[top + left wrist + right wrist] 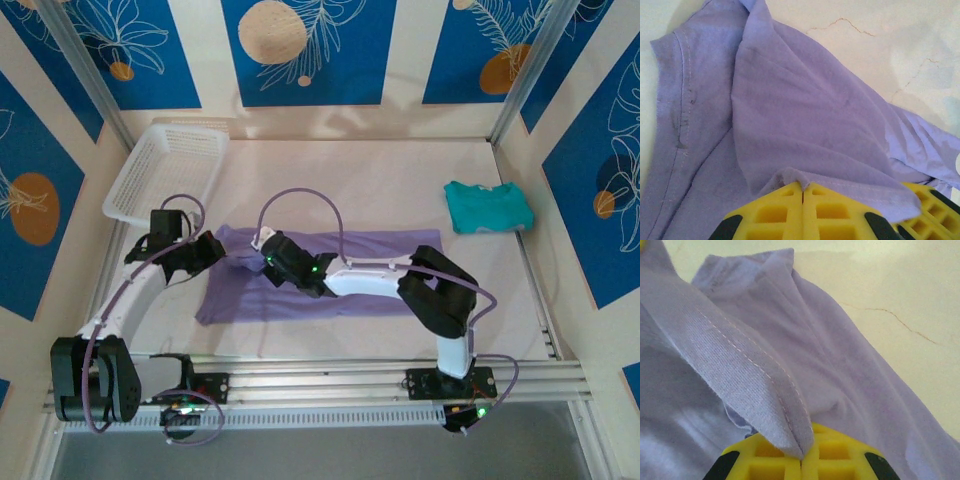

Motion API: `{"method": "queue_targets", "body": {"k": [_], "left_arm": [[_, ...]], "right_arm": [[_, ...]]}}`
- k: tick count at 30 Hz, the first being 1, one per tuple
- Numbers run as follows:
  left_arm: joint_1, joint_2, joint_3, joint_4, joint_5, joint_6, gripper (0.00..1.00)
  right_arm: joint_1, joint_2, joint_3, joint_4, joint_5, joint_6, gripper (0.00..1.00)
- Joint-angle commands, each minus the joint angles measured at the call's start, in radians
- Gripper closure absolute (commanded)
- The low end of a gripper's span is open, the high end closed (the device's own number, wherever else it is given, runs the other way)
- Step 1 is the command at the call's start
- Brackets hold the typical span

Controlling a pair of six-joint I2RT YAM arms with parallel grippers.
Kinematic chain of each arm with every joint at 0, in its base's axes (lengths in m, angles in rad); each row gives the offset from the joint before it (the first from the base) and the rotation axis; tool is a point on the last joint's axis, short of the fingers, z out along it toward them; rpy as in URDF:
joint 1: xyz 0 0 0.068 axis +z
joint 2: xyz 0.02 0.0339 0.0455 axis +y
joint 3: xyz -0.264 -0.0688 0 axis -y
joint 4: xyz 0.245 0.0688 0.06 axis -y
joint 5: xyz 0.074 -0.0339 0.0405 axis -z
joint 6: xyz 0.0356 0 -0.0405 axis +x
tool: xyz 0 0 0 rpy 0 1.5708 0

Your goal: Fold the inside-out t-shirt

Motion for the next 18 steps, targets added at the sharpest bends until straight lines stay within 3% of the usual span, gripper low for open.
{"method": "queue_targets", "body": {"k": [1,11,14,18], "left_arm": [[0.011,-0.019,0.000,0.002,-0.021,0.009,1.00],[0.005,-0.119,-0.136,-0.009,-0.017,-0.017,0.98],[-0.002,-0.158,-0.203,0.015,0.024,-0.058,0.91],[-0.004,-0.203,-0.259,0.013,0.024,-0.068,0.66]], "right_arm": [[-0.012,-0.051,-0.015,-0.082,-0.052,0.001,1.00],[-0.048,-0.103,-0.015,-0.275,-0.209,0.010,0.97],[-0.049,-0.091,-0.019,-0.327,-0.235,-0.010,0.93],[-0.052,-0.082,-0.023,-0.399,-0.250,-0.051,0.83]]}}
